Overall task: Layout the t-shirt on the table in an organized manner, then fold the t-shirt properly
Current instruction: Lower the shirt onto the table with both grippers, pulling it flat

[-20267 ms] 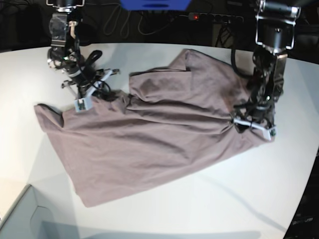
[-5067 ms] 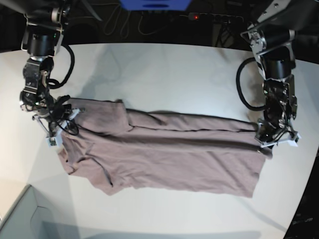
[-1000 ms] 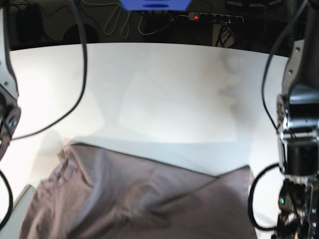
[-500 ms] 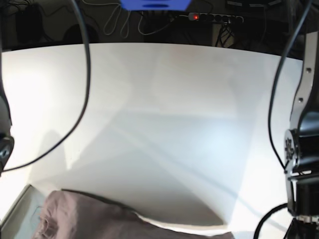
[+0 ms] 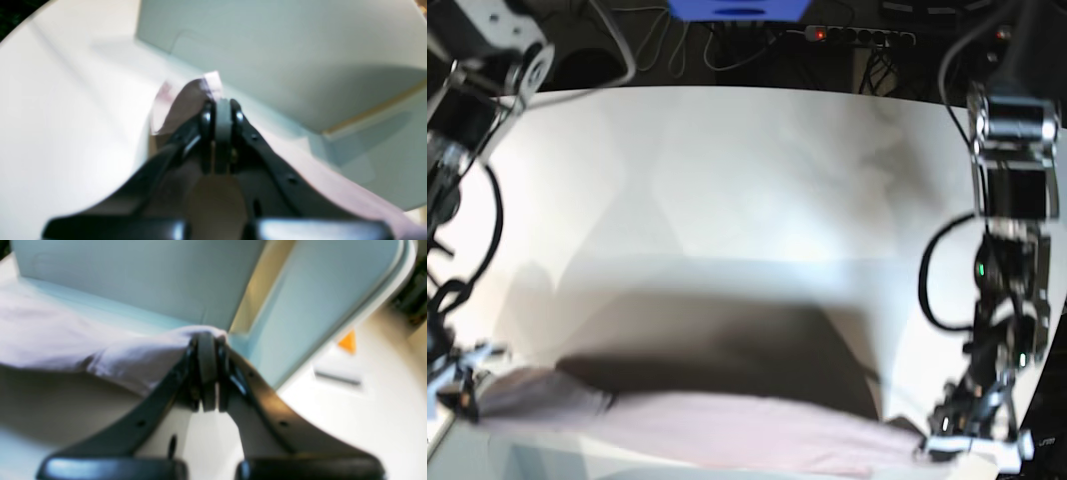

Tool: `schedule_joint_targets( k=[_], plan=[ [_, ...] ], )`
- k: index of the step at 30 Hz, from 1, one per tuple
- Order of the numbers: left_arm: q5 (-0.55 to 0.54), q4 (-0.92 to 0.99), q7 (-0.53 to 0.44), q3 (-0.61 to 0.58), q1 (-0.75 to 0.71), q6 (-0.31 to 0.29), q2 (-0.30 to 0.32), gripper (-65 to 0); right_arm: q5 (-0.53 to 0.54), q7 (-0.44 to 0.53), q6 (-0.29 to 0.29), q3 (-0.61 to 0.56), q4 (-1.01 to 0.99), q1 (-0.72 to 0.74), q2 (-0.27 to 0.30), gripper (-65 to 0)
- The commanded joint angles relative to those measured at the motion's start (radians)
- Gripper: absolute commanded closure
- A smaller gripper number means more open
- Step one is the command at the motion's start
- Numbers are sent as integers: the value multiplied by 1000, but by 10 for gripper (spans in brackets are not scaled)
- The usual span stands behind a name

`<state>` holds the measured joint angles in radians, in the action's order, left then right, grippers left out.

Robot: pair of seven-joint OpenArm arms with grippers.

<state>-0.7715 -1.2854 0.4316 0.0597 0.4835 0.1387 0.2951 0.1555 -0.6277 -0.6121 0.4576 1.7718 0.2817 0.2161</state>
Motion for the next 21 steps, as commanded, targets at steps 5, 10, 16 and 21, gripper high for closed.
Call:
schedule_joint_targets(
  k=[5, 10, 16, 21],
  plan=[
    [-4, -78, -20, 107, -231, -6, -9, -1, 111, 45, -1, 92, 156, -259, -48, 0],
    [-4, -70, -17, 217, -426, -6, -46, -1, 140, 47, -1, 148, 167, -494, -116, 0],
    [-4, -79, -17, 325, -579, -7, -79, -1, 140, 47, -9, 212, 176, -660, -198, 0],
    [-4, -79, -17, 389, -659, -7, -79, -1, 140, 47, -86, 267, 175, -740, -238, 0]
  ],
)
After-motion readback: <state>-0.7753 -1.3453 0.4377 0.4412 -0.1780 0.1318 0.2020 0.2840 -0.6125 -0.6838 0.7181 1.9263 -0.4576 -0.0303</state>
